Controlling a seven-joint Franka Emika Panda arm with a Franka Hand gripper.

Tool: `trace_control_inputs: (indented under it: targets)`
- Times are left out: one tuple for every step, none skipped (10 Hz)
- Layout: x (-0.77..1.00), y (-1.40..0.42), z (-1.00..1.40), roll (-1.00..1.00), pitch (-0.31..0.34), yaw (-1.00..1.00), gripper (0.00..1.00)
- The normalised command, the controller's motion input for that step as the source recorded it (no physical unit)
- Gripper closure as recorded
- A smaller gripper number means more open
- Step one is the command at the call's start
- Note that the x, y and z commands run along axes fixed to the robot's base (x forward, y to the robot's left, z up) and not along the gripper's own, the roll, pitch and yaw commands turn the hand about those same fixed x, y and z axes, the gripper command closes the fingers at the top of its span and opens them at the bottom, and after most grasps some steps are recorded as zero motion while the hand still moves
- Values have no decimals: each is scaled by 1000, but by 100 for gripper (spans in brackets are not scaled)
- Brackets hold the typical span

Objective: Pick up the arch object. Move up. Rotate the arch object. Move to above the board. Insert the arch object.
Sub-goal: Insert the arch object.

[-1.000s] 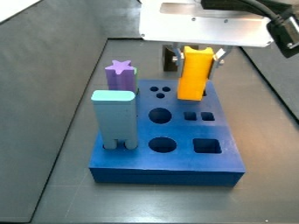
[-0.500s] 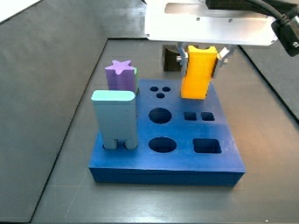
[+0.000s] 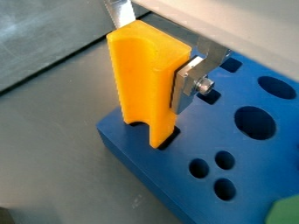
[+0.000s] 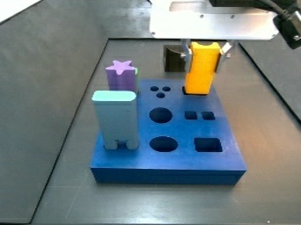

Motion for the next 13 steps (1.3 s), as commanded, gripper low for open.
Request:
trace_control_inputs:
  targets:
    - [0, 0, -569, 130, -170, 60, 100]
    - [-234, -46, -491, 203, -167, 69, 100]
    - [-43, 0, -49, -34, -136, 86, 100]
    - [0, 34, 0, 0, 0, 14, 100]
    - [-11, 0, -217, 36, 0, 0, 100]
    - [-131, -140, -269, 111, 0, 17, 100]
    - [-260, -183, -197, 161, 24, 0, 100]
    - [-309, -154, -186, 149, 37, 0, 100]
    - [-214, -77, -217, 90, 16, 0, 100]
    - [-77, 0, -269, 94, 11, 20, 100]
    - [0, 0, -580, 117, 0, 97, 100]
    - [0, -20, -791, 139, 0, 114, 100]
    - [0, 0, -760, 69, 0, 106, 100]
